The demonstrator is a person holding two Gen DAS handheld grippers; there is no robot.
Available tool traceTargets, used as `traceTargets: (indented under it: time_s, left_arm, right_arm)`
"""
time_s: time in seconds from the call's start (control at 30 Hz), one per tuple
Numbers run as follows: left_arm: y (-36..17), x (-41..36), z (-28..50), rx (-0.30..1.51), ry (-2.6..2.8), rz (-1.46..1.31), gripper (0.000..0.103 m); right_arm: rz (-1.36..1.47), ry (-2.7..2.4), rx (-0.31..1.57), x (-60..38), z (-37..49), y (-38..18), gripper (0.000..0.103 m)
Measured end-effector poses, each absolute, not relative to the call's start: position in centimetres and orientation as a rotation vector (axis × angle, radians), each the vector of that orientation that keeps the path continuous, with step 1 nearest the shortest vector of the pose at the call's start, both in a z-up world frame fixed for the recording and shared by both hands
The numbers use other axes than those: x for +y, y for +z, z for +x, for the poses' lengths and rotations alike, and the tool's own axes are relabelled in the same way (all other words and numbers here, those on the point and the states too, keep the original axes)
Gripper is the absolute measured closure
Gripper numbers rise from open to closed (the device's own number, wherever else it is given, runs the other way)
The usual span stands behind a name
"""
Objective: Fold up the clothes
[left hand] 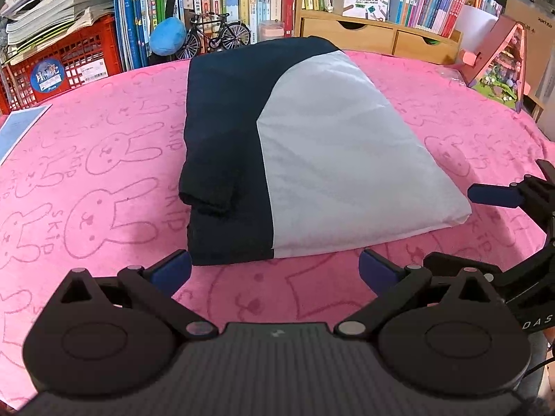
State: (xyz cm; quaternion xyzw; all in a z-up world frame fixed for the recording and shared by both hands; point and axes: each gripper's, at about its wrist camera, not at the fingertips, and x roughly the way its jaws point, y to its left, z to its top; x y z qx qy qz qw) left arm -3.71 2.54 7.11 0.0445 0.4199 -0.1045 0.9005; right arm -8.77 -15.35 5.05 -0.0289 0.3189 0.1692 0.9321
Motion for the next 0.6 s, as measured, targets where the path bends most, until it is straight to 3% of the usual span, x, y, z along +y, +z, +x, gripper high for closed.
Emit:
traceTargets:
  time_s: [0.6]
  left_arm:
    - [7.59, 2.53, -4.06, 0.831, -0.244, 0.084, 0.000]
  right_arm:
    - [-0.057, 0.353, 0.667, -15.07, -8.74, 4.58, 0.000]
